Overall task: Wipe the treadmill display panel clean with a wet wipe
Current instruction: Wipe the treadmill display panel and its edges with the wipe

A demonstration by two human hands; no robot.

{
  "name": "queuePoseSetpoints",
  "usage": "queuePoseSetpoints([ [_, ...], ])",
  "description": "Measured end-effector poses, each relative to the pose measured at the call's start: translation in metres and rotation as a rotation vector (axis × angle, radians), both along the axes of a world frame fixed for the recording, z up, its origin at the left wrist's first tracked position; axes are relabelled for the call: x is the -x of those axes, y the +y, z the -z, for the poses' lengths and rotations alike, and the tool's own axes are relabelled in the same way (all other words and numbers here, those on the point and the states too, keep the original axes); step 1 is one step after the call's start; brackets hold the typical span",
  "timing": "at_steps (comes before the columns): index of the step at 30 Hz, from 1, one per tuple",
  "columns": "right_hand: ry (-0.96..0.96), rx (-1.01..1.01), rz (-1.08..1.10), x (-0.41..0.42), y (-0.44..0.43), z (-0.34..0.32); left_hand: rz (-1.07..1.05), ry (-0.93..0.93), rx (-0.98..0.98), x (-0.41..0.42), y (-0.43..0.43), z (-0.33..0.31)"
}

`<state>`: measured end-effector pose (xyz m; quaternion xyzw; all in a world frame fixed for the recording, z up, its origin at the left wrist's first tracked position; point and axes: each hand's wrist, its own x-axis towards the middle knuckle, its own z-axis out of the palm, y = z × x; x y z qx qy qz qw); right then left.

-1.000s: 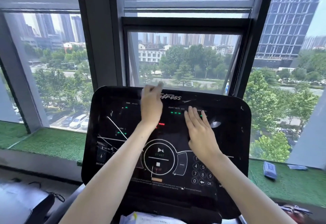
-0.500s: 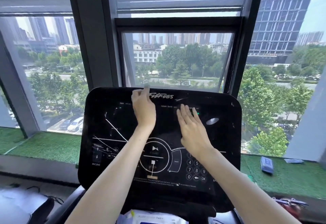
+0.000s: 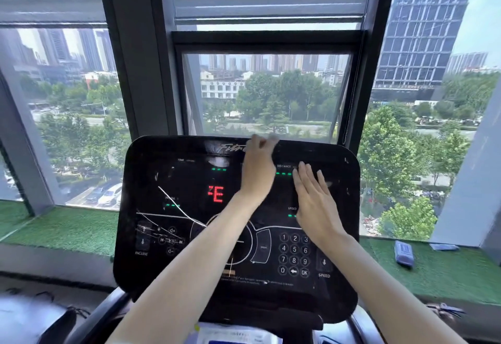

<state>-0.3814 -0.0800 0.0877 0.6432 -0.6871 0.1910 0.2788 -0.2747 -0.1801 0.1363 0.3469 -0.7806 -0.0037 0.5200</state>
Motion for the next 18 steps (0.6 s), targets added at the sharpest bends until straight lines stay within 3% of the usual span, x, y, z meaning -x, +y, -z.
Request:
queuePoseSetpoints([
  [2, 0.030, -0.023, 0.009, 0.000, 0.000, -0.001, 0.062, -0.089, 0.052, 0.001, -0.003, 0.000],
  [3, 0.039, -0.028, 0.009, 0.001, 0.001, -0.001, 0.050, -0.038, 0.025, -0.004, -0.010, 0.000],
  [7, 0.040, -0.021, 0.005, 0.003, 0.001, 0.002, -0.113, 0.374, -0.143, -0.006, -0.014, 0.007],
  [13, 0.026, -0.004, -0.013, 0.004, 0.001, 0.003, 0.038, -0.032, 0.082, 0.018, 0.006, 0.010],
  [17, 0.002, 0.007, -0.032, 0.004, 0.001, 0.004, -0.077, 0.345, -0.065, 0.001, -0.012, 0.009],
  [18, -0.008, 0.007, -0.037, 0.004, 0.002, 0.004, -0.100, 0.370, -0.088, 0.007, -0.006, 0.008],
])
